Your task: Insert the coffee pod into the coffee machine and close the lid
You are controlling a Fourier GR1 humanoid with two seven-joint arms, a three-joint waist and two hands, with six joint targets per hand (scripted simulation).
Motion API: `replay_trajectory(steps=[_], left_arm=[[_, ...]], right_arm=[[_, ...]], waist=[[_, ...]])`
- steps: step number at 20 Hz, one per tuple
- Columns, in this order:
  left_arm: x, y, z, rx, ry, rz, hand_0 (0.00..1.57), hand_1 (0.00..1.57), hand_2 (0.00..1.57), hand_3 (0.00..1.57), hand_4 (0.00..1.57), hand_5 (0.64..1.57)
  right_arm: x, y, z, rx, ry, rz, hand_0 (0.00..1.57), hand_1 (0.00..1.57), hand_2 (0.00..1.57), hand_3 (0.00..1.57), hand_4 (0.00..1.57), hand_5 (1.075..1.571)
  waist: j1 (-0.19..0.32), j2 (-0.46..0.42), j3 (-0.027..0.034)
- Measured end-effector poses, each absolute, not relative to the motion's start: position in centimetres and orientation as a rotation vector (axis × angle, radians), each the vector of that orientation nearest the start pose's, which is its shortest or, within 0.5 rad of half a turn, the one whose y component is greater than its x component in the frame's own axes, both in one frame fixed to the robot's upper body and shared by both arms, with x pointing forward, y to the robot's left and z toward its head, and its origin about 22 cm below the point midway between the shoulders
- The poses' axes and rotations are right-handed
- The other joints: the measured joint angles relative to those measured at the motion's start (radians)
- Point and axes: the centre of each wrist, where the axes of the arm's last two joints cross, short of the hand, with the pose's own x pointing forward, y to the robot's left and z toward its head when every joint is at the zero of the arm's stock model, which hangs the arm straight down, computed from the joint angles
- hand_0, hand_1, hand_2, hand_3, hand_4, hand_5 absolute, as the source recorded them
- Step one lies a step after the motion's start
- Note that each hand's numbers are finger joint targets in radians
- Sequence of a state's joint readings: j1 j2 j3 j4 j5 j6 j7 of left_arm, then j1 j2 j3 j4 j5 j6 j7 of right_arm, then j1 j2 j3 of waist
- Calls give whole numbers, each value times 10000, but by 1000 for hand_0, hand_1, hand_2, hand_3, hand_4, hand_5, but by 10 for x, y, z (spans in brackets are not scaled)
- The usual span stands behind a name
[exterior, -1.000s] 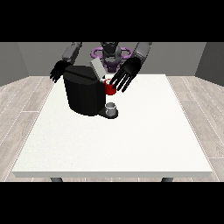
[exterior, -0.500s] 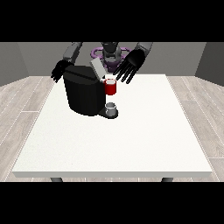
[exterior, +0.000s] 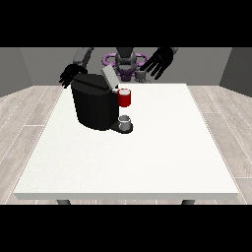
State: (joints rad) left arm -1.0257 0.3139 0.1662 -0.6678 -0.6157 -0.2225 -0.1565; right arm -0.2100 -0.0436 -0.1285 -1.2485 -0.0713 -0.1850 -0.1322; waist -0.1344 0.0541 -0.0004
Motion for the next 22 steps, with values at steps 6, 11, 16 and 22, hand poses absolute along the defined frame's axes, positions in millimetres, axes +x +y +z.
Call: replay_trajectory(steps=[6,11,16,22], left_arm=[[433,245,83,1728,-16239,-5933,0,0,0,0,0,1571],[406,241,25,366,-15580,-4453,0,0,0,0,227,1571],[380,253,-13,-240,-14976,-3271,0,0,0,0,0,1571],[361,253,-33,-828,-14670,-2337,0,0,0,0,135,1571]], right_arm=[[266,-262,-44,-2032,-14922,-2331,0,0,0,0,488,1571],[253,-280,-45,-2390,-14570,-1866,0,0,0,0,390,1571],[262,-278,-23,-1814,-14955,-1009,0,0,0,0,125,1571],[278,-273,12,-1173,-15665,-90,0,0,0,0,0,1571]], waist=[[646,-1228,-4],[1184,-2341,-1],[1489,-2881,1],[1788,-3090,0]])
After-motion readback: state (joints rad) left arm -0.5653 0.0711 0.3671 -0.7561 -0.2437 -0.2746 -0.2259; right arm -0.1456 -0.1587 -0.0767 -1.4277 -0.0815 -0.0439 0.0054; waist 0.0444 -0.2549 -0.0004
